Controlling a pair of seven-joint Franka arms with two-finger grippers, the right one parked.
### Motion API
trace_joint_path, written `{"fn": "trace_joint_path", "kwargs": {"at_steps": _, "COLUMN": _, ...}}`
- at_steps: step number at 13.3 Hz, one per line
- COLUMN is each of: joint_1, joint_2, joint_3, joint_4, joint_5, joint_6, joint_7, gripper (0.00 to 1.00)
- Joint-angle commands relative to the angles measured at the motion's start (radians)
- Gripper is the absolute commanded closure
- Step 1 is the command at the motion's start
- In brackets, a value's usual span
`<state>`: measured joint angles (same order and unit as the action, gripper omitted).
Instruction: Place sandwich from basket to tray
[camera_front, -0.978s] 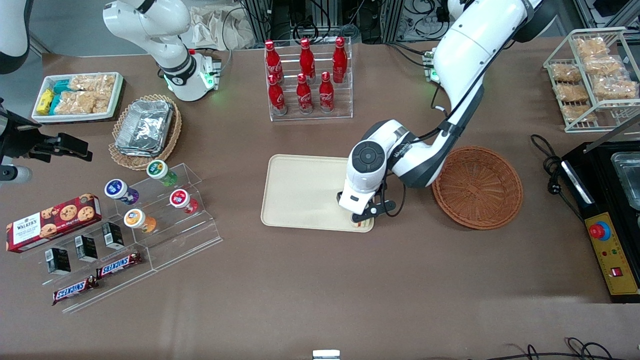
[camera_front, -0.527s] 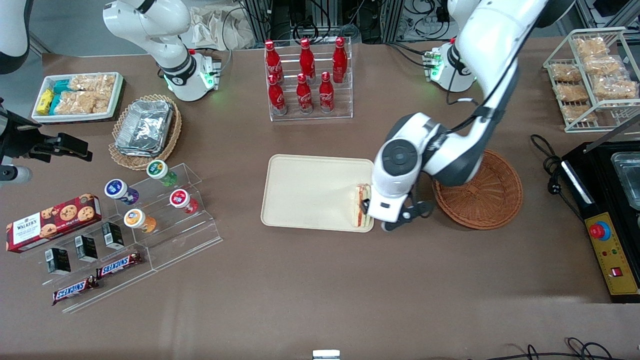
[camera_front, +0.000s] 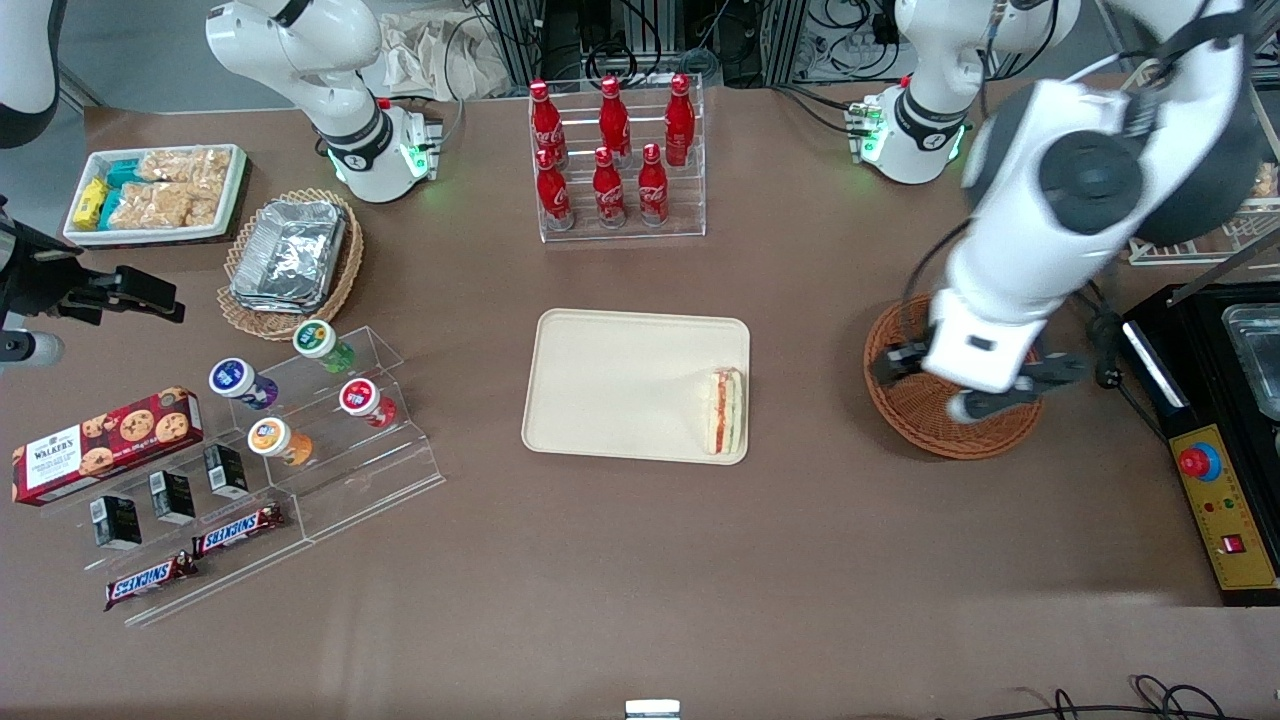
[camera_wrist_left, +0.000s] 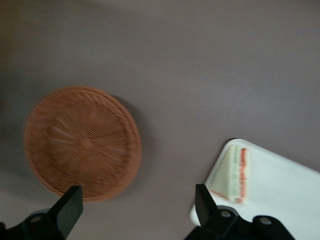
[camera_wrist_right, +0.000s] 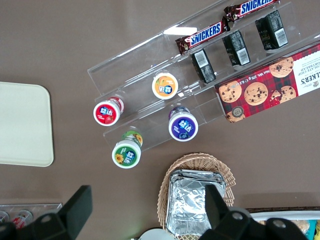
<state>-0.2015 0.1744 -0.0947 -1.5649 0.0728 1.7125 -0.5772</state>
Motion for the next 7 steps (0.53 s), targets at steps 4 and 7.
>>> {"fn": "trace_joint_path", "kwargs": {"at_steps": 4, "joint_1": 0.001, "joint_2": -0.218, "joint_3": 0.223, "joint_4": -0.278, "joint_5": -0.024, "joint_6": 0.082, "joint_7": 0.532, "gripper": 0.0}}
{"fn": "trace_joint_path", "kwargs": {"at_steps": 7, "joint_1": 0.002, "joint_2": -0.247, "joint_3": 0.254, "joint_4": -0.311, "joint_5": -0.028, "joint_6": 0.121, "joint_7": 0.591, "gripper": 0.0}}
